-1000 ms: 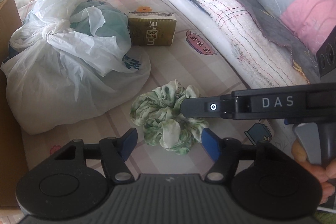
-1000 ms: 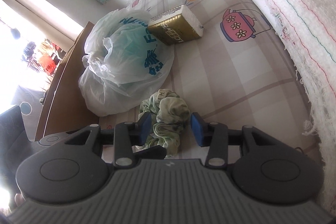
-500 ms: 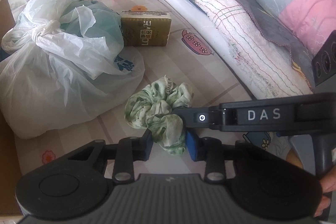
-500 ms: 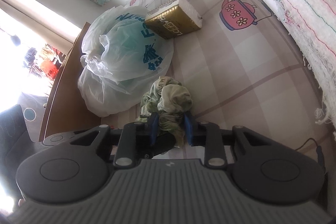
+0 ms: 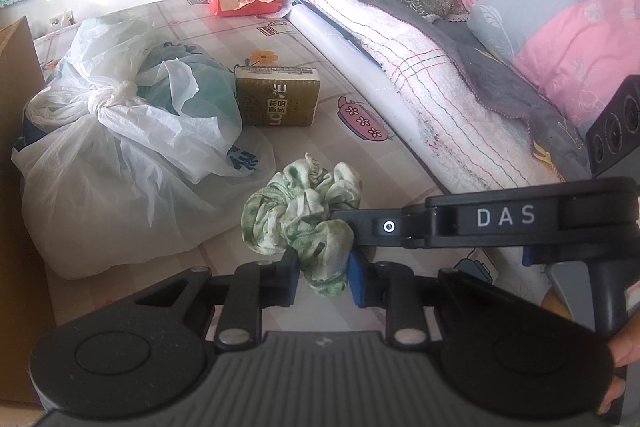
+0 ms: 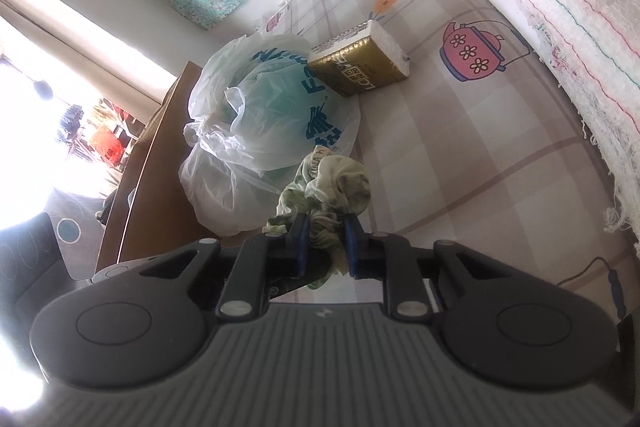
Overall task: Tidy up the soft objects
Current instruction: 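Carry the scrunchie into the box and open the right tool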
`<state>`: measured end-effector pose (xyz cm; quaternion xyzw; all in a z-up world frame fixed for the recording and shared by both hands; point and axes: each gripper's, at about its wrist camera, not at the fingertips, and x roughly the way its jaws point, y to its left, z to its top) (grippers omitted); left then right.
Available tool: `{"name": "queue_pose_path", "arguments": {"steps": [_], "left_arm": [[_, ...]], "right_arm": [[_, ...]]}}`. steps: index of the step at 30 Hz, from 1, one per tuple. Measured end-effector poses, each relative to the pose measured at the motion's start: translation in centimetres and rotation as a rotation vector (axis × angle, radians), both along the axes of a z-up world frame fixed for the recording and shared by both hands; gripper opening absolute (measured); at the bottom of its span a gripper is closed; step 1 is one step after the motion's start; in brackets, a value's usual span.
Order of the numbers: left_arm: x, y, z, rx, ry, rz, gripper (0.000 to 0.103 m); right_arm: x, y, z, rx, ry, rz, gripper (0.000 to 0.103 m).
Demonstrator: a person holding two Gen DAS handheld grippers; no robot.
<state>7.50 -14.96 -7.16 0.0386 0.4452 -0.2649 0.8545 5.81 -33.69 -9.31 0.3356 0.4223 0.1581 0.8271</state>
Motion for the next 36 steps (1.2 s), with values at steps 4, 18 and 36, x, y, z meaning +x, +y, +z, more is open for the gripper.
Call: {"name": "queue_pose_path", "arguments": {"steps": [4, 18, 36], "left_arm": [[-0.6, 0.7, 1.1, -0.017, -0.022, -0.001, 0.026], [-4.8, 8.3, 7.3, -0.066, -0.176, 0.113, 0.026], [-5.5, 27.6, 8.9, -0.083, -0.171, 0.546, 0.026]], "right_arm": [[-0.6, 0.5, 1.3, -0.003, -0.027, 0.003, 0.017], [-0.7, 7.4, 7.7, 0.018, -0.178, 0.161, 0.017], [8.1, 31.9, 10.9, -0.047, -0.099, 0.708, 0.018]]}}
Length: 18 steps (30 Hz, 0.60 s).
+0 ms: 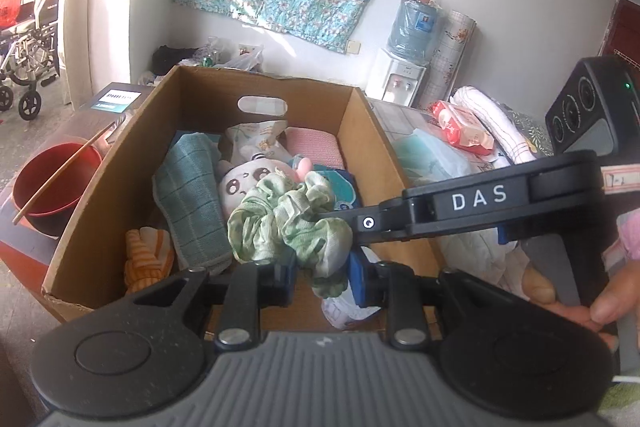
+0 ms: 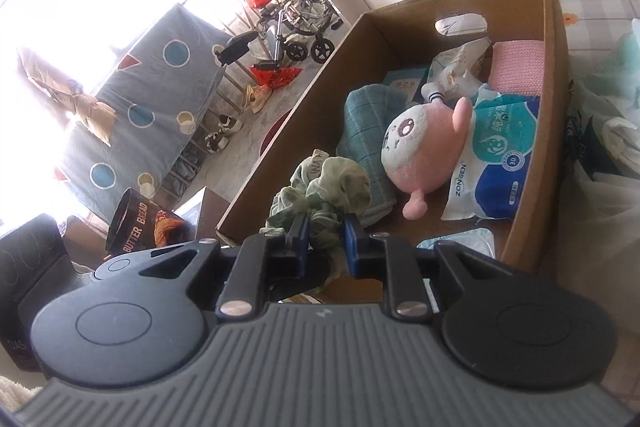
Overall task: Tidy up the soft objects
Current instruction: 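Carry the scrunchie into the box and open the right tool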
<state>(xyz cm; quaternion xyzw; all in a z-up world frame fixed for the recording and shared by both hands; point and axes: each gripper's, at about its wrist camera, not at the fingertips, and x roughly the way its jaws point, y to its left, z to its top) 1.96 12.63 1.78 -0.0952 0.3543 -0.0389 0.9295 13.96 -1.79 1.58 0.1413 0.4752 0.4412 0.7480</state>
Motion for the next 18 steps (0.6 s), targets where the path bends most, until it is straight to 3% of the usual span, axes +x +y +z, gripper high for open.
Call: {"name": "queue_pose_path", "arguments": {"steps": [4, 8, 11, 18], "left_arm": [[0.4, 2.4, -1.4, 0.007, 0.046, 0.046, 0.033], [0.5, 3.7, -2.4, 0.025, 0.084, 0.076, 0.051], [0.3, 4.0, -2.7, 0.013, 0.096, 0.068, 0.053], [0.2, 4.0, -2.7, 0.036, 0.095, 0.067, 0.053]], "right_arm": [[1.4, 3.5, -1.4, -0.076, 0.035, 0.054, 0.019], [2.3, 5.9, -3.7, -0.192, 0.057, 0.078, 0.020], [2.5, 6.6, -4.6, -0.250, 0.052, 0.079, 0.020], [2.6, 6.8, -5.3, -0.252, 0.077, 0.092, 0.021]]}}
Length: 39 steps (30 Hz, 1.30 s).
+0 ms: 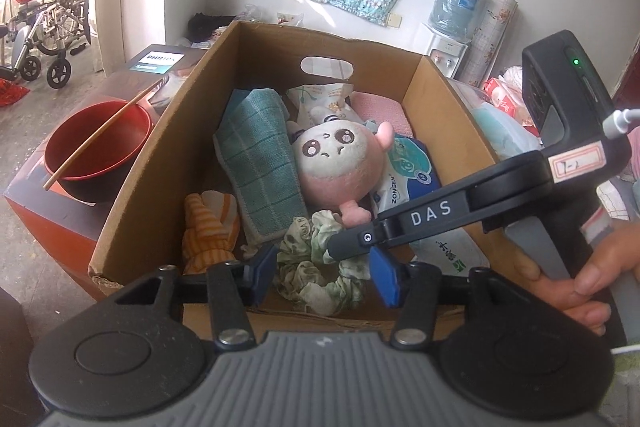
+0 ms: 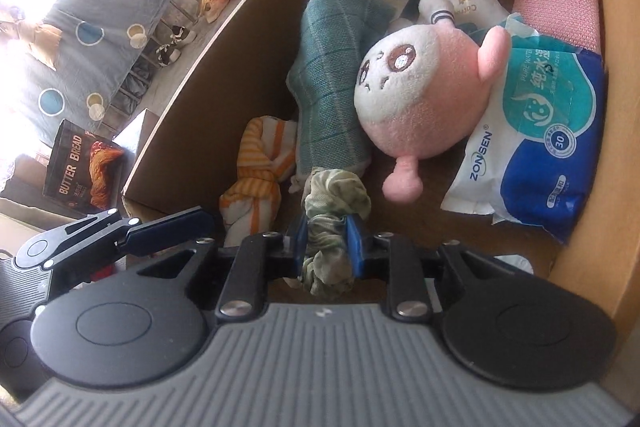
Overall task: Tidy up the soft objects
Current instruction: 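Carry the scrunchie into the box and open the right tool, then reach the right tool to the gold tea box on the bed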
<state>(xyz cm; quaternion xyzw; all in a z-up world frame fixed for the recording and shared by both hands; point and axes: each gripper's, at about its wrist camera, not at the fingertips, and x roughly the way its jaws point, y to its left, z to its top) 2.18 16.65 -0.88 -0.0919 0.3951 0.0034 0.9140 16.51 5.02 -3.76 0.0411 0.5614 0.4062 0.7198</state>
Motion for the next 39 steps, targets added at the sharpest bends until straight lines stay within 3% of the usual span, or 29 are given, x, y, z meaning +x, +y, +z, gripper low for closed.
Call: {"name": "queue_pose_path", "arguments": {"steps": [5, 11, 19, 27, 39], "left_arm": [[-0.2, 0.1, 0.1, -0.004, -0.006, 0.002, 0.055], [-0.7, 0.4, 0.4, 0.000, -0.014, 0.016, 0.060], [-1.0, 0.6, 0.8, 0.013, -0.020, 0.031, 0.063], [-1.3, 0.5, 1.0, 0.028, -0.026, 0.030, 0.066], [-1.1, -1.1, 1.6, 0.052, -0.036, -0.001, 0.070]], "right_arm": [[0.9, 0.7, -1.0, 0.023, 0.076, 0.003, 0.025], [1.9, -0.1, -1.0, 0.072, 0.132, -0.047, 0.048], [3.2, 0.6, -1.1, 0.066, 0.155, -0.078, 0.054], [2.5, 3.9, -2.5, 0.046, 0.232, 0.019, 0.061], [2.9, -2.9, 2.8, 0.218, 0.168, -0.078, 0.075]]}}
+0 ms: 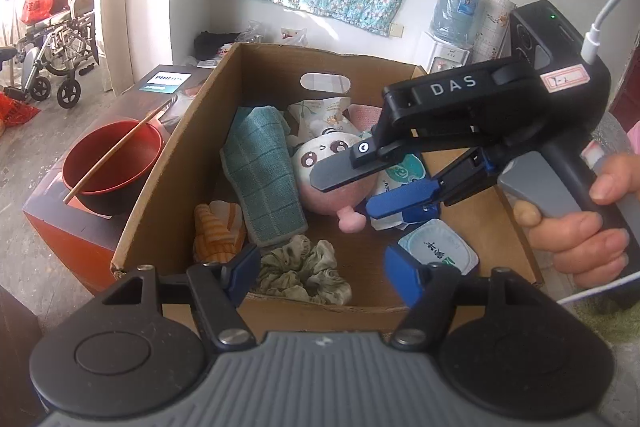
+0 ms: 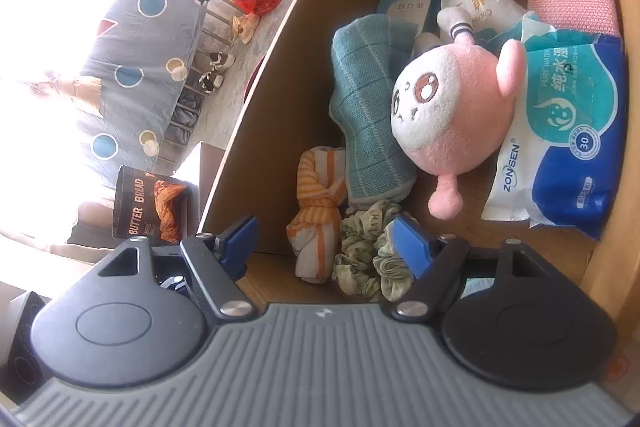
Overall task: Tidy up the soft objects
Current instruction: 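Reach the right tool to the gold tea box on the bed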
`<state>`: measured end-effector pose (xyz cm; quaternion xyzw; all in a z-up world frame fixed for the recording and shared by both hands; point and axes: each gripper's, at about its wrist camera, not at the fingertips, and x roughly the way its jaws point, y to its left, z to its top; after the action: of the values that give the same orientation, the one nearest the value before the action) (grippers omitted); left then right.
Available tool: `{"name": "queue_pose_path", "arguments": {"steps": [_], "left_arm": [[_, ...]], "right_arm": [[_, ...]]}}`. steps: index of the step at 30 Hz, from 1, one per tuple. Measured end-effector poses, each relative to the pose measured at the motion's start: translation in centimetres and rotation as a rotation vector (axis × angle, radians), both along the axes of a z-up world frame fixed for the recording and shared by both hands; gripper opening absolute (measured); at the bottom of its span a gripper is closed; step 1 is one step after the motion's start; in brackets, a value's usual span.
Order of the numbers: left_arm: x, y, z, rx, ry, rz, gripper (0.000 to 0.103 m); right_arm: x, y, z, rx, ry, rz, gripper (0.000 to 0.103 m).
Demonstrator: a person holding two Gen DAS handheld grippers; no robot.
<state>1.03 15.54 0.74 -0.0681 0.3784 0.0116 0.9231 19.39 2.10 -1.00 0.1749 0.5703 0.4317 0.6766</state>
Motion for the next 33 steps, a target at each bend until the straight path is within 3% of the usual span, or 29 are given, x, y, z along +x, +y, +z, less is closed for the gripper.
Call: {"name": "queue_pose_path", "arguments": {"steps": [7, 11, 16, 21, 25, 29, 33], "left_arm": [[0.6, -2.9, 1.5, 0.012, -0.055, -0.053, 0.074], [1.8, -6.4, 2.4, 0.018, -0.097, -0.139, 0.074], [4.4, -12.5, 2.4, -0.013, -0.148, -0.271, 0.075], [7.9, -18.3, 0.5, -0.078, -0.121, -0.348, 0.075], [10.1, -21.6, -0.9, -0.094, -0.086, -0.353, 0.075], [11.5, -23.2, -1.5, -0.110, -0.067, -0.323, 0.073], [12.3, -23.0, -1.6, -0.123, -0.062, -0.288, 0.065]], "right_arm": [[-2.0, -8.8, 2.8, 0.197, -0.047, -0.151, 0.075], [-3.5, -15.8, 3.7, 0.231, -0.117, -0.295, 0.075], [-5.1, -25.4, 4.3, 0.148, -0.251, -0.481, 0.075], [-5.6, -32.7, 3.2, -0.114, -0.375, -0.627, 0.075], [-4.5, -35.4, 0.8, -0.292, -0.453, -0.627, 0.071], [-1.8, -36.8, -1.6, -0.280, -0.412, -0.636, 0.058], [1.4, -36.5, -2.6, -0.230, -0.400, -0.642, 0.045]]}}
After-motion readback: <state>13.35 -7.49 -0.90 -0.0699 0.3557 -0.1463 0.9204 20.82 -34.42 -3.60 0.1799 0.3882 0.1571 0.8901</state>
